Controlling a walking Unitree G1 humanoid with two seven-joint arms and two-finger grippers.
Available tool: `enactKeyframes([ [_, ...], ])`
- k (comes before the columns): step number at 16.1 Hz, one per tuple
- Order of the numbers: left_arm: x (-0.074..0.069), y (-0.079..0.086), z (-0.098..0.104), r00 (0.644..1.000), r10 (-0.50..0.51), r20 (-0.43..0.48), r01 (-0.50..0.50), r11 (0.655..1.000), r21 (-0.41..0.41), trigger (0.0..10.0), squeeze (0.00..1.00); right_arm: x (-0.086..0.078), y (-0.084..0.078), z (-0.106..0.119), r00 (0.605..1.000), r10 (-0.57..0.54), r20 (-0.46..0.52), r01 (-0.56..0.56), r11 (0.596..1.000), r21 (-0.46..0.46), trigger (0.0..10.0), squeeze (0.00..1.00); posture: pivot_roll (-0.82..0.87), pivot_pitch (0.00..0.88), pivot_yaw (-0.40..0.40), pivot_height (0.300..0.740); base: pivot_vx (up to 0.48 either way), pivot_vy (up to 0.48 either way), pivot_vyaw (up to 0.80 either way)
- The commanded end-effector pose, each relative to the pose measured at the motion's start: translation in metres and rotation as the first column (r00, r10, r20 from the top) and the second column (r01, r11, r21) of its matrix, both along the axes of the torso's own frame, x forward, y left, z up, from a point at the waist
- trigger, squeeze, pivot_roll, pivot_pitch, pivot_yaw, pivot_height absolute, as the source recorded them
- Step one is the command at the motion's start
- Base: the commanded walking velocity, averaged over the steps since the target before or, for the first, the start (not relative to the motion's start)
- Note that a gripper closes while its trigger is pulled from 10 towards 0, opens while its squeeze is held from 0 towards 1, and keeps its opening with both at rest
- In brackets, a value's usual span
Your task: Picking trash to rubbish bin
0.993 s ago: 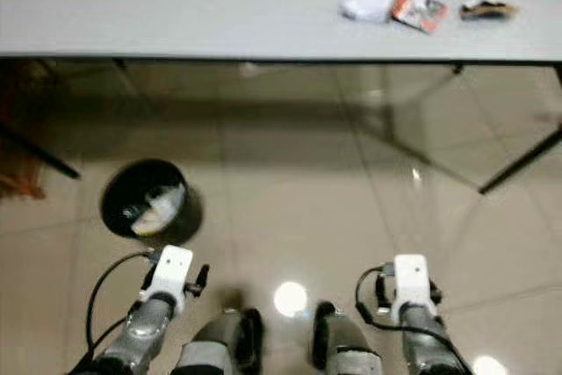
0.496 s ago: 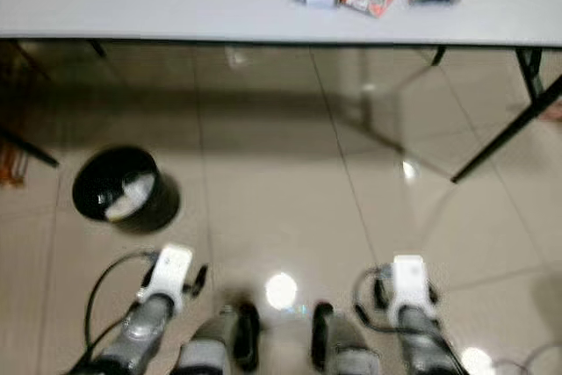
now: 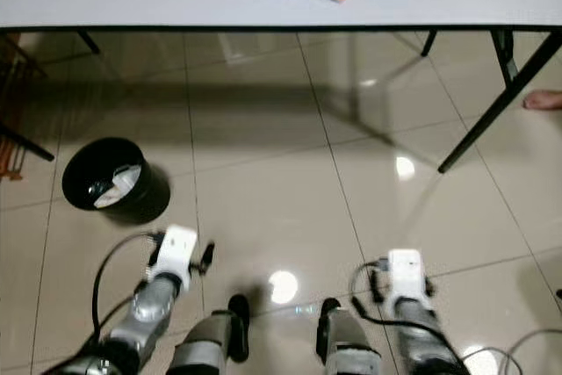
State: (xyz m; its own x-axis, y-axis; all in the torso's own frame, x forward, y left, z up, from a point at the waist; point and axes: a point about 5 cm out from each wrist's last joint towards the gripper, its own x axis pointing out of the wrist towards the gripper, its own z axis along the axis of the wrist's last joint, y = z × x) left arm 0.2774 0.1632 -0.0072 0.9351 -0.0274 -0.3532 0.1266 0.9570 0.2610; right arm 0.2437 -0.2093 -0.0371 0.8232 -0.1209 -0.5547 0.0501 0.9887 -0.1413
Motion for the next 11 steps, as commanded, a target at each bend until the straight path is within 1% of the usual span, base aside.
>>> enactKeyframes([
  [1,0.001,0.001,0.002,1.0,0.0,0.022,0.0,1.0,-0.008,10.0,0.0,0.003,0.001,0.002,1.0,0.003,0.016,-0.003,1.0,0.013,10.0,0.0,0.05,0.318,0.085,0.74,0.0,0.0,0.0],
  [3,0.018,-0.004,0.024,0.992,-0.009,0.122,0.012,1.0,-0.022,10.0,0.0,0.02,0.004,0.016,0.996,0.0,0.09,-0.003,0.999,0.039,10.0,0.0,0.05,0.319,0.086,0.74,0.0,0.0,0.0],
  [4,0.026,-0.004,0.035,0.985,-0.012,0.172,0.017,0.999,-0.029,10.0,0.0,0.032,0.003,0.03,0.987,-0.003,0.159,-0.003,0.999,0.04,10.0,0.0,0.05,0.32,0.088,0.74,0.0,0.0,0.0],
  [5,0.032,-0.004,0.044,0.977,-0.017,0.213,0.024,0.999,-0.03,10.0,0.0,0.045,0.001,0.046,0.968,-0.017,0.249,0.005,0.999,0.048,10.0,0.0,0.05,0.32,0.089,0.74,0.0,0.0,0.0],
  [6,0.039,-0.002,0.056,0.964,-0.016,0.264,0.027,0.999,-0.037,10.0,0.0,0.06,-0.003,0.07,0.928,-0.037,0.37,0.018,0.998,0.054,10.0,0.0,0.05,0.319,0.092,0.74,0.0,0.0,0.0],
  [7,0.041,-0.002,0.061,0.959,-0.017,0.282,0.029,0.999,-0.04,10.0,0.0,0.065,-0.003,0.079,0.913,-0.037,0.406,0.019,0.999,0.049,10.0,0.0,0.05,0.319,0.092,0.74,0.0,0.0,0.0],
  [8,0.049,-0.002,0.079,0.936,-0.023,0.351,0.041,0.998,-0.043,10.0,0.0,0.079,-0.002,0.11,0.849,-0.028,0.528,0.003,0.999,0.048,10.0,0.0,0.05,0.318,0.093,0.74,0.0,0.0,0.0],
  [10,0.055,-0.002,0.095,0.916,0.005,0.402,0.035,0.995,-0.094,10.0,0.0,0.087,0.001,0.133,0.797,-0.022,0.604,-0.011,0.999,0.05,10.0,0.0,0.05,0.315,0.094,0.74,0.0,0.0,0.0],
  [11,0.061,-0.011,0.12,0.869,-0.069,0.489,0.104,0.994,-0.045,10.0,0.0,0.094,0.003,0.163,0.726,-0.029,0.687,-0.012,0.998,0.054,10.0,0.0,0.05,0.313,0.099,0.74,0.0,0.0,0.0],
])
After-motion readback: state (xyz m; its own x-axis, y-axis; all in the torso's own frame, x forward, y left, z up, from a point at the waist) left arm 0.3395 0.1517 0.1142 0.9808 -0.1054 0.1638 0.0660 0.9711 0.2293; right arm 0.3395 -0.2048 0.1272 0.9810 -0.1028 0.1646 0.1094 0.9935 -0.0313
